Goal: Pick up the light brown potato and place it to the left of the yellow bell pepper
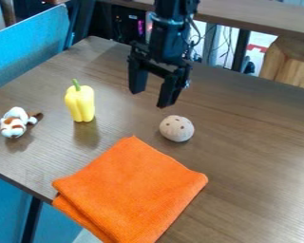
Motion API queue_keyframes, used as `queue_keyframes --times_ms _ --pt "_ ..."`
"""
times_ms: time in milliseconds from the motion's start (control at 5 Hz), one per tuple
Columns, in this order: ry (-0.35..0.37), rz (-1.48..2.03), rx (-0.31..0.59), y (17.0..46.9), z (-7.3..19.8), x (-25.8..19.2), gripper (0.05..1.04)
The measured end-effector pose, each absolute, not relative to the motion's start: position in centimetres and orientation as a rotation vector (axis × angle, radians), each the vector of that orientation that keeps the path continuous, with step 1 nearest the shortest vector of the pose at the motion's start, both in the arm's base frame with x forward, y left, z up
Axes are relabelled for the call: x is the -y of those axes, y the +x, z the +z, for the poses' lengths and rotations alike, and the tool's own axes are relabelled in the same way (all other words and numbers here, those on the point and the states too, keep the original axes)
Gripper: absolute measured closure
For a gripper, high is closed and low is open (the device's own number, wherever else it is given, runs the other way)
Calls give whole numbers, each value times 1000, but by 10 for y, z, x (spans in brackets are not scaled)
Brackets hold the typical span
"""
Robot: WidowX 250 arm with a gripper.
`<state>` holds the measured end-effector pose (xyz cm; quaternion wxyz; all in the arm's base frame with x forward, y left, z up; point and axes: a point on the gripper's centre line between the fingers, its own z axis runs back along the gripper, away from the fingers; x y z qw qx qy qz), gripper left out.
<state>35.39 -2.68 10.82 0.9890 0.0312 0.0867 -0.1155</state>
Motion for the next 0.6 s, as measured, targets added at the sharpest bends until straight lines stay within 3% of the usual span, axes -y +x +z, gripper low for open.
queue_keyframes --times_ms 600 --pt "7 -265 -142 371 70 38 82"
